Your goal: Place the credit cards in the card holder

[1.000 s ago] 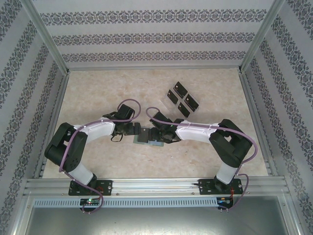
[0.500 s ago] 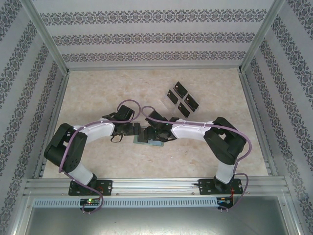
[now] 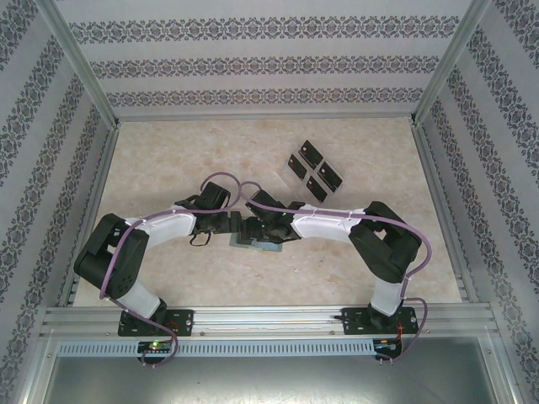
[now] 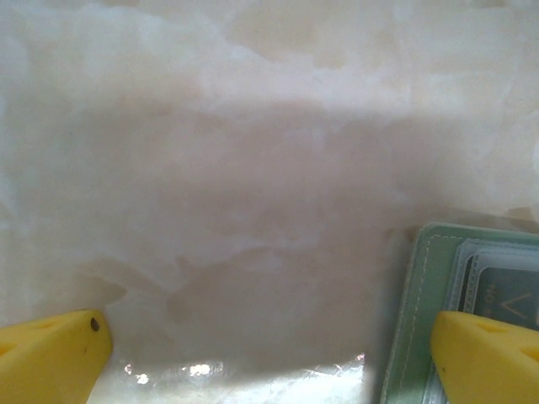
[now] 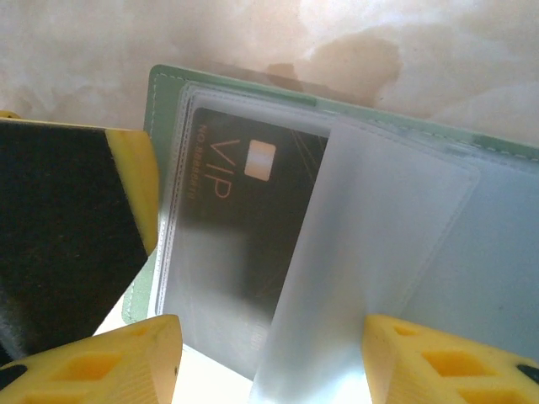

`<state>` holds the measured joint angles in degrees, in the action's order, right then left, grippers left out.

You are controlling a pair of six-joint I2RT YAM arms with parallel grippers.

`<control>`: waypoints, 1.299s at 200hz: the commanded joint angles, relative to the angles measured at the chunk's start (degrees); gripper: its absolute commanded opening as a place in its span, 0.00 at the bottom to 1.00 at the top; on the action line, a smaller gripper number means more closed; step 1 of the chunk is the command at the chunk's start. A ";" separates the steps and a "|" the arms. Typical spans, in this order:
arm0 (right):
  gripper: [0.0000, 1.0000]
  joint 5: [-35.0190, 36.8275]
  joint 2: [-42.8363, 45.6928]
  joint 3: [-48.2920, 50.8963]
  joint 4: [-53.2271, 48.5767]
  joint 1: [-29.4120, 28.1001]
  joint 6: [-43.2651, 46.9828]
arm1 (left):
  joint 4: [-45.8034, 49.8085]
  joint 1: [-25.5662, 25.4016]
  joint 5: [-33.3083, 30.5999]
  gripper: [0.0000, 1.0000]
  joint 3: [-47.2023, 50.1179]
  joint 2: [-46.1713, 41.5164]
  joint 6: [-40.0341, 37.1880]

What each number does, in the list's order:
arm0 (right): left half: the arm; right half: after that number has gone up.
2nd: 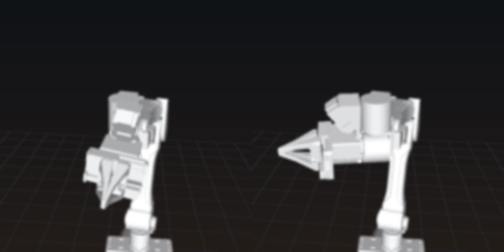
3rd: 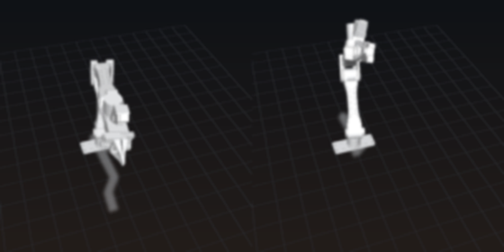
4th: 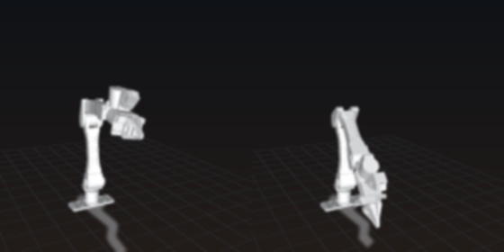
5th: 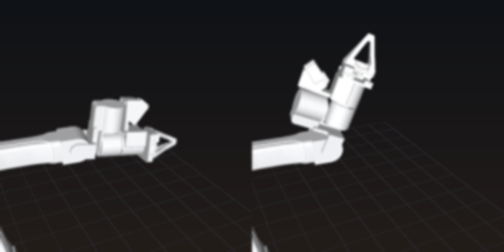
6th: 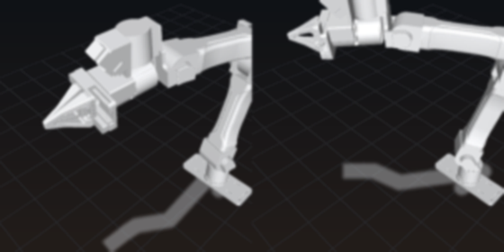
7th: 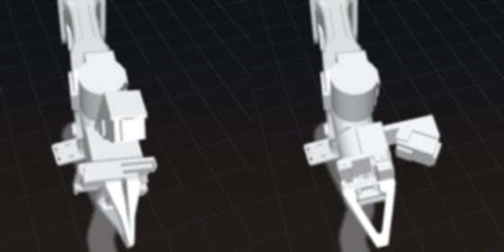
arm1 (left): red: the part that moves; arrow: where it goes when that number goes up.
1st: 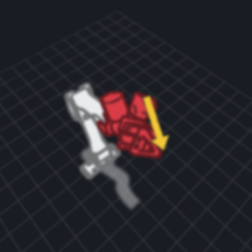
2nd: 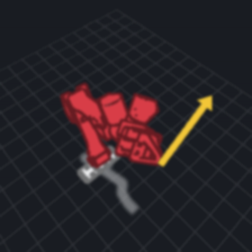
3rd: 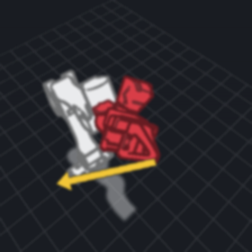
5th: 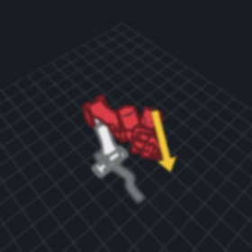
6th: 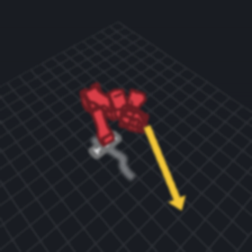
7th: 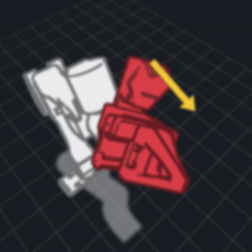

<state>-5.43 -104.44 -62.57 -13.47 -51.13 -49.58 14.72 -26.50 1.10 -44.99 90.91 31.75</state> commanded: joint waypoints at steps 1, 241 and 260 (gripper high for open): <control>0.59 -0.81 -0.83 -2.08 0.91 -0.89 -0.53 | -0.91 0.40 3.64 1.00 2.87 2.34 1.19; 0.59 -1.24 -3.21 -3.16 2.75 -1.93 -1.02 | 3.84 14.39 2.46 1.00 -4.47 -0.81 2.34; 0.59 -1.36 -3.55 -3.38 2.96 -1.99 -1.01 | 3.82 14.71 2.46 1.00 -4.35 -1.39 2.73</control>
<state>-5.96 -107.22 -64.66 -11.44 -52.77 -50.30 16.19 -12.53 4.40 -48.27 89.71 33.63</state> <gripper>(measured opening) 0.592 0.999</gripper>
